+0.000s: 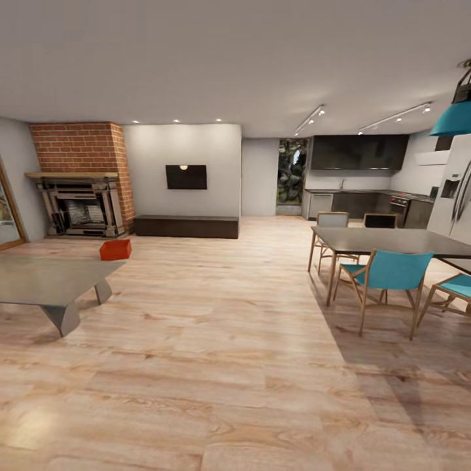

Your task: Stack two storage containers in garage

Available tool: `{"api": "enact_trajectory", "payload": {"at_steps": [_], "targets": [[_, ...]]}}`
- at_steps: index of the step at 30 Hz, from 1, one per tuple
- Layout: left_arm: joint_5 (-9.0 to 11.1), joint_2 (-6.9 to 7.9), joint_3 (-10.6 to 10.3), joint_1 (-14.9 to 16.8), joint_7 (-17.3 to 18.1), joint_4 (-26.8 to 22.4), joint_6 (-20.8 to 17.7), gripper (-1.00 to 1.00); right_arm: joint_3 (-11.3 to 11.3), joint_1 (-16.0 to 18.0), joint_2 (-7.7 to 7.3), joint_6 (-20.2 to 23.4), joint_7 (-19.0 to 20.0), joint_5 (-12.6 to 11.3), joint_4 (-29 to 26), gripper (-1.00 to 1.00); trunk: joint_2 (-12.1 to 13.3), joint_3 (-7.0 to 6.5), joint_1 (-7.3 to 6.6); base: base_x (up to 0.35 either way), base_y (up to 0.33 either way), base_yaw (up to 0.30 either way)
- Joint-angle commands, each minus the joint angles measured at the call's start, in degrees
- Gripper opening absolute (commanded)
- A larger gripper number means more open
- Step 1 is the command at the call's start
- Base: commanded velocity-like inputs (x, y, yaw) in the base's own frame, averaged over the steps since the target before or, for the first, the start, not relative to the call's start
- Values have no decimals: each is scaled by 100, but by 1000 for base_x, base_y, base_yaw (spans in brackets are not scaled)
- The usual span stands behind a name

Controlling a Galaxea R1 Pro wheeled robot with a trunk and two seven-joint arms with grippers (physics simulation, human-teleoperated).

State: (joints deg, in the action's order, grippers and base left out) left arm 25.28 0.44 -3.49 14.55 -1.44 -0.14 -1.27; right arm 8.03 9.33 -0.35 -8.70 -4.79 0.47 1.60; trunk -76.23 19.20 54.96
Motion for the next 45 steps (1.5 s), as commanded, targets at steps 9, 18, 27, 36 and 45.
{"api": "enact_trajectory", "payload": {"at_steps": [9, 18, 27, 36, 45], "targets": [[38, -9, -38, 4, -14, -3, -13, 100, 27, 8, -1, -35, -21, -3, 19, 100, -3, 7, 3, 322, 0, 47], [38, -9, -38, 4, -14, -3, -13, 100, 32, 8, 14, 13, -21, -16, 25, 100, -3, 7, 3, 323, 0, 30], [38, 0, -38, 4, -14, -3, -13, 100, 32, 8, 8, 10, -21, -15, 25, 100, -3, 7, 3, 322, 0, 1], [38, -1, -38, 4, -14, -3, -13, 100, 32, 8, 8, 9, -21, -12, 25, 100, -3, 7, 3, 322, 0, 0], [38, -5, -38, 4, -14, -3, -13, 100, 32, 8, -8, 8, -21, -7, 25, 100, -3, 7, 3, 322, 0, 0]]}}
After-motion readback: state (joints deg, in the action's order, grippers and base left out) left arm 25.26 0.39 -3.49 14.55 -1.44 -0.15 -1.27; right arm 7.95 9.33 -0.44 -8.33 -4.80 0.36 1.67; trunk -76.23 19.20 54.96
